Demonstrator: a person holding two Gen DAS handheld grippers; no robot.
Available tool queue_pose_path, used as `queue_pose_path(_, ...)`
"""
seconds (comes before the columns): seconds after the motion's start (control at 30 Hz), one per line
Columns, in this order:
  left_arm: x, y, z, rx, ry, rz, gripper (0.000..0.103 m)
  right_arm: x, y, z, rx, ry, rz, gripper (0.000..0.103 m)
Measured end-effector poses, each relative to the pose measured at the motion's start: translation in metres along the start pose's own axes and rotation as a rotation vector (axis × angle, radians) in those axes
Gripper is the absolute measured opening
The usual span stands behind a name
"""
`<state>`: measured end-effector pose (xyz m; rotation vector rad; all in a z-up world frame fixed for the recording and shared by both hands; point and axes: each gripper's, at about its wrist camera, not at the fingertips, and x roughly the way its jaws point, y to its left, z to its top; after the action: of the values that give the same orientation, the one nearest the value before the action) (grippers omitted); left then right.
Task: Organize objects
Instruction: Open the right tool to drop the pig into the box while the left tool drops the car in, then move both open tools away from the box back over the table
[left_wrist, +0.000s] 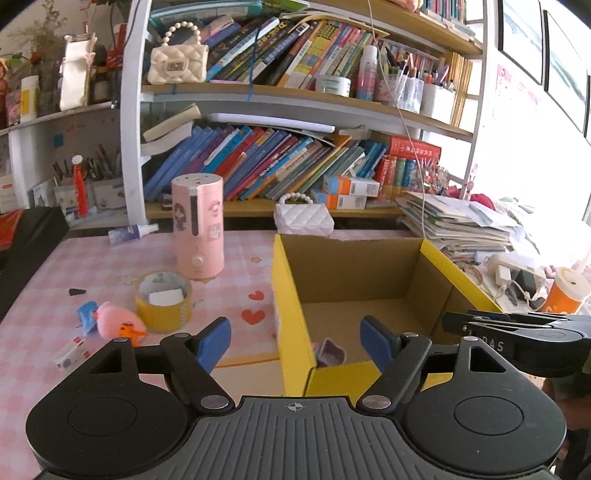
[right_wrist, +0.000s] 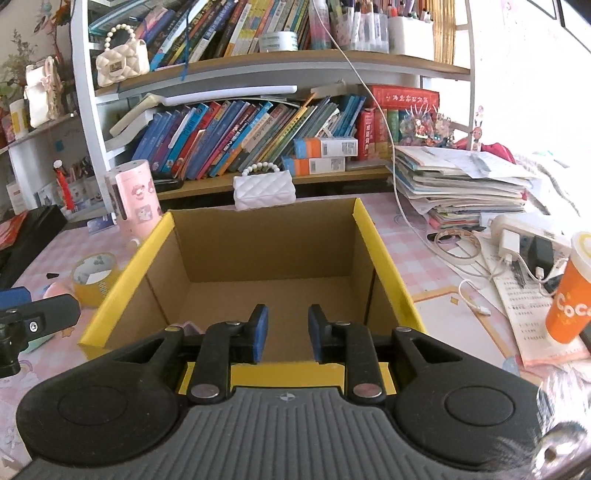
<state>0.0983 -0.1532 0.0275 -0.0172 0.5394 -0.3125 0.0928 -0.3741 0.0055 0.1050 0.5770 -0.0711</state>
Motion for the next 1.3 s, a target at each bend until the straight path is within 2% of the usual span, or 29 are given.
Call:
queue_pose_path(0.23,-0.024,0.025,-0.014,0.009,0.003,-0.011,0.079,-0.030,0.027,-0.016,0.020,-0.027,-0.040,0.025)
queue_pose_path(0.43,-0.047,0.052,-0.030,0.007,0.039,0.012,0.080,-0.054,0.056,-0.035,0.026,-0.024,-0.055,0.027)
queue_pose_path(0.97,-0.112,0.109,-0.082,0.018,0.129,0.050,0.080,-0.103,0.139,-0.105,0.025,0.051,-0.014,0.035)
queue_pose_path(1.3,-0.140,0.145,-0.095,-0.063,0.144,0.121,0.081,-0.112,0.180,-0.115,-0.037,0.086,0.057,0.043)
